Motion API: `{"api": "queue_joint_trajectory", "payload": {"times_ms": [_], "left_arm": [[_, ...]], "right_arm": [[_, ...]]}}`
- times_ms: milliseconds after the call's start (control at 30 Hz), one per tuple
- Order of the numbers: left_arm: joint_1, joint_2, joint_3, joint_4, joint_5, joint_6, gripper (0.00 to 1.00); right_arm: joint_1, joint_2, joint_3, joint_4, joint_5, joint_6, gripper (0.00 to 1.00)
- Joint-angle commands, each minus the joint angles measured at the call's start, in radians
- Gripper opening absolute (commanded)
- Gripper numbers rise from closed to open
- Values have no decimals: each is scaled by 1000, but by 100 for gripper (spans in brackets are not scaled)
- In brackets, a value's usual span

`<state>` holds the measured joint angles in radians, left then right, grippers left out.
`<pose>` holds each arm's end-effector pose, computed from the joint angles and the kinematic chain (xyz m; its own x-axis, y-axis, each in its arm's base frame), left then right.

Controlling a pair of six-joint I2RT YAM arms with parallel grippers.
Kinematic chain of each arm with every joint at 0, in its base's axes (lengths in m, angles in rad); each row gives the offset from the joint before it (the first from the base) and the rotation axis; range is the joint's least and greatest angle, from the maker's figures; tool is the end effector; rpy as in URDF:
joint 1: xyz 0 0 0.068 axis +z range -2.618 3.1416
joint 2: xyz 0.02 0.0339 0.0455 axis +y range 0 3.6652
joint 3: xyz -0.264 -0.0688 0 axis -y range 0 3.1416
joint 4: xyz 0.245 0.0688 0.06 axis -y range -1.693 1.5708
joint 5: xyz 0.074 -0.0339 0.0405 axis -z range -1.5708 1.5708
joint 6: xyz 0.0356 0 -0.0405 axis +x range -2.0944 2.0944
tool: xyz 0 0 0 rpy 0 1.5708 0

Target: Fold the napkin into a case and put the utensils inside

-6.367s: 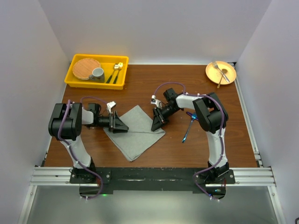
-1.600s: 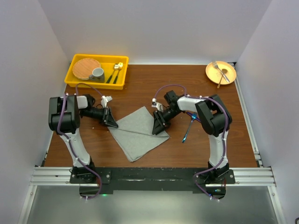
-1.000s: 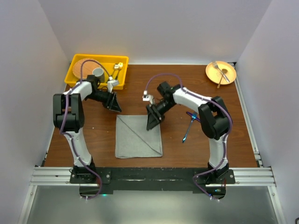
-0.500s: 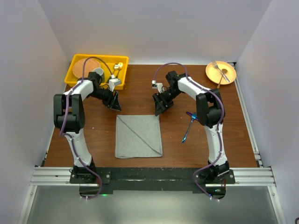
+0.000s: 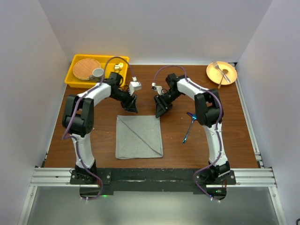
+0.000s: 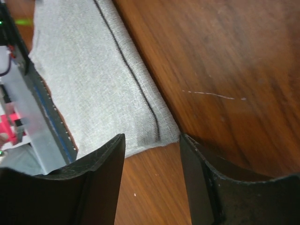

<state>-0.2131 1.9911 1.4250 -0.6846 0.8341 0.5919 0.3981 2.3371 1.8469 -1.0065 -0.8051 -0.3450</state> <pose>0.3829 -0.1098 0.1808 -0.5635 0.5055 -0.6534 0.8246 0.3920 -0.4079 0.4093 0.2000 0.1429 -0.7576 -0.5729 -0.3128 -0.6100 0.4510 0.6515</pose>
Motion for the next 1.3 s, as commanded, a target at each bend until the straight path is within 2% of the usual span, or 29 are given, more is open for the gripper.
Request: {"api": "queue_joint_trajectory", "payload": {"times_ms": [0,167,333,967,1133,1267], "left_arm": [[-86,31,9,135,86,-61,58],[-129,84,-1,238,126,-130,62],[-143,101,-28,333,155,-194,61],[-177,140,-72,496,258,-233,58],[-177,140,-69,476,293,-202,46],[-175,130,-70,447,312,-169,33]], "right_arm": [[-4,11,21,-37,-103,-6,51],[-18,-12,15,-43,-143,3,51],[-19,-24,15,-35,-201,32,50],[-18,-44,-21,-20,-229,47,49],[-19,-41,-23,-3,-201,66,49],[-21,-41,-34,48,-143,95,49]]}}
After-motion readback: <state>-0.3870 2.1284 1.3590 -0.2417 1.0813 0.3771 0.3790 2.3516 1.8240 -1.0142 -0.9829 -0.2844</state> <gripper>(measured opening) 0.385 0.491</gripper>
